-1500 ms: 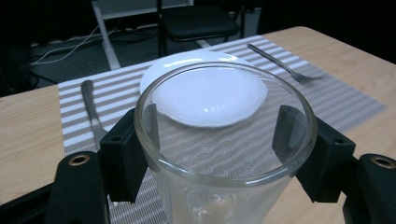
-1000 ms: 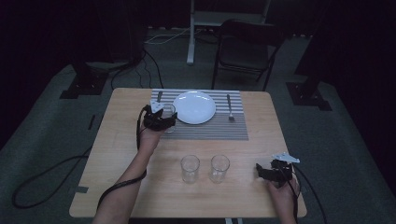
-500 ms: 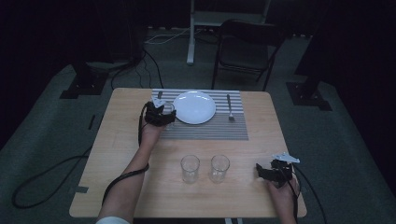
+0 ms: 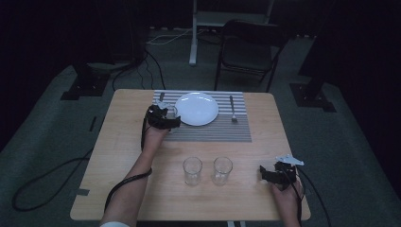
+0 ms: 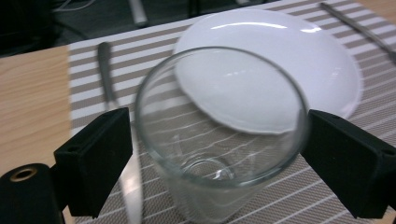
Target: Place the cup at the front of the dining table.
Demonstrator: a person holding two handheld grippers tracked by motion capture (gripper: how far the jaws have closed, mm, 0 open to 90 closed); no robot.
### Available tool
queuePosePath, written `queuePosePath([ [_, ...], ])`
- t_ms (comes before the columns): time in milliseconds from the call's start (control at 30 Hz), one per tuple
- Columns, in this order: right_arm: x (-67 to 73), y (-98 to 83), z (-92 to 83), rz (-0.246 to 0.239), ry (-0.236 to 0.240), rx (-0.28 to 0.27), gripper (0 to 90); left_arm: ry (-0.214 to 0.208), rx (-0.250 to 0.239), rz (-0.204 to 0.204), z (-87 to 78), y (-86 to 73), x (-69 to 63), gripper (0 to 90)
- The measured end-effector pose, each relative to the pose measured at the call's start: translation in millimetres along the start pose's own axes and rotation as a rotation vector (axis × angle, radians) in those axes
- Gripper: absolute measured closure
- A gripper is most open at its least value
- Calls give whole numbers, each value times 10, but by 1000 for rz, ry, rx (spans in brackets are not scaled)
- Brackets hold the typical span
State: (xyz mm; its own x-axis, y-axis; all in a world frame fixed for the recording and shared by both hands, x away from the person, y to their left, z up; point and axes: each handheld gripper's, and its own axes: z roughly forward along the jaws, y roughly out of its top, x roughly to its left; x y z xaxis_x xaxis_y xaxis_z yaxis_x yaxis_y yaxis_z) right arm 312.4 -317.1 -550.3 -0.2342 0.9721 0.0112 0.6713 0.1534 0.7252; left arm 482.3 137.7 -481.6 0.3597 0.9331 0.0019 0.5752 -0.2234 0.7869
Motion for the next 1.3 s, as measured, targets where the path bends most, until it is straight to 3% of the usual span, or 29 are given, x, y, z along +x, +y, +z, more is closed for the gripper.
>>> queuePosePath([
  [67, 0, 0, 0, 0, 0, 0, 143, -11, 24, -30, 13, -12, 14, 1],
  [233, -1, 0, 0, 0, 0, 0, 143, -41, -7, 8, -21, -101, -29, 2],
  [300, -1, 0, 1, 0, 0, 0, 143, -32, -26, 25, -49, -144, -44, 2],
  [467, 1, 1, 4, -4, 3, 2, 132, -46, 0, 37, -91, -234, -37, 2],
  [700, 0, 1, 4, -5, 3, 2, 132, -83, 31, 10, -171, -374, -6, 3],
  [767, 0, 1, 4, -5, 3, 2, 132, -73, 42, 23, -190, -414, 8, 3],
  [1133, 0, 1, 4, -5, 3, 2, 132, -80, 58, -15, -357, -592, 121, 2],
  [1300, 0, 1, 4, -5, 3, 2, 132, -84, 56, 8, -450, -661, 138, 3],
])
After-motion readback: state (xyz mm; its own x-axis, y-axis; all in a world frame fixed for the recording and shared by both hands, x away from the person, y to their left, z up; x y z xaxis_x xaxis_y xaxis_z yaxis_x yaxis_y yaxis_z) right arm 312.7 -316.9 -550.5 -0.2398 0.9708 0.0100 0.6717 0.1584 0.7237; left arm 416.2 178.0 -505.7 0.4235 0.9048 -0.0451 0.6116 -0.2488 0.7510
